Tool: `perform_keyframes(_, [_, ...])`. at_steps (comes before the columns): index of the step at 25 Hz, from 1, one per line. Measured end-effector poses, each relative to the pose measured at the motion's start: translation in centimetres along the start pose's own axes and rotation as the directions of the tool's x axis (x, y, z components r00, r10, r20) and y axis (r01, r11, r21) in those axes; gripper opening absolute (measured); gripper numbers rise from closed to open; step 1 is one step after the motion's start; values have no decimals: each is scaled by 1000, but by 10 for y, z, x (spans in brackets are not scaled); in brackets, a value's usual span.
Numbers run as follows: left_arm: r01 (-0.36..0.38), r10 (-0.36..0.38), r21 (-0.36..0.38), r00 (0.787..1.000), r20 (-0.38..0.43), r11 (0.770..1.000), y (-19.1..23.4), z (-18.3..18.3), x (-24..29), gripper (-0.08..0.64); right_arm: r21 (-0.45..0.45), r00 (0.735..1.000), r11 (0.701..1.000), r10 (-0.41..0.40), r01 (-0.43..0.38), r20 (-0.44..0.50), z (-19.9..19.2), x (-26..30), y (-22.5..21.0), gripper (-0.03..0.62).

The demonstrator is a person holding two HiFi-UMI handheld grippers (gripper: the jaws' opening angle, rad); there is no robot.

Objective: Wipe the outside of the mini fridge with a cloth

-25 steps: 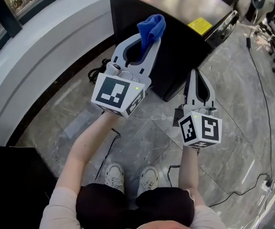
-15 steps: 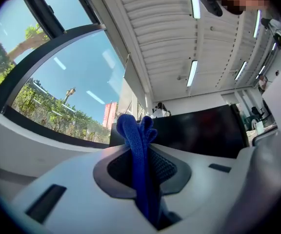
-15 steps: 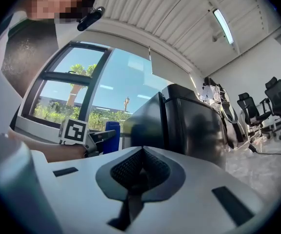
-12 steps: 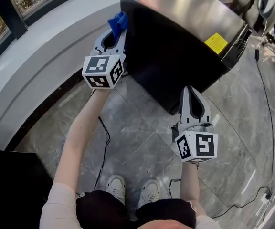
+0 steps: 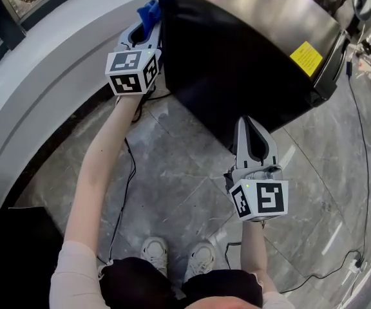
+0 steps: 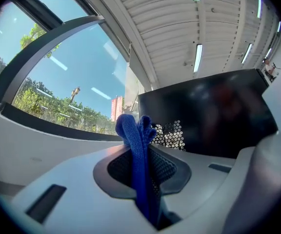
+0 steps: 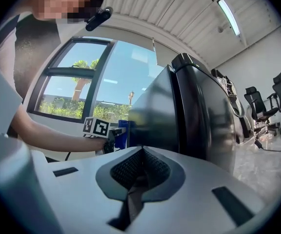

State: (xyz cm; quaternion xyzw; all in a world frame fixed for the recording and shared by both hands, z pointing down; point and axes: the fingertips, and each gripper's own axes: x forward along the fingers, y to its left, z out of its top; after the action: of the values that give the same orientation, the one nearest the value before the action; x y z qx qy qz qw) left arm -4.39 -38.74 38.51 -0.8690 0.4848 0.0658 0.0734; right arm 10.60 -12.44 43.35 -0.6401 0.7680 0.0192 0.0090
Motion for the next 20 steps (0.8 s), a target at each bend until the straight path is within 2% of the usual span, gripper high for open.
perform_keyframes(7, [32, -33, 20, 999, 37, 999, -12, 4, -2, 60, -9, 999, 999, 35, -35, 1, 1, 8, 12, 12])
perform_keyframes(13, [97, -101, 67, 993, 58, 993, -39, 16, -12, 60, -21, 998, 998, 55, -55, 0, 5, 8, 22, 12])
perform_keyframes(20, [151, -155, 44, 984, 84, 988, -71, 26, -26, 60, -26, 998, 998, 51, -50, 35, 23, 0, 25, 12])
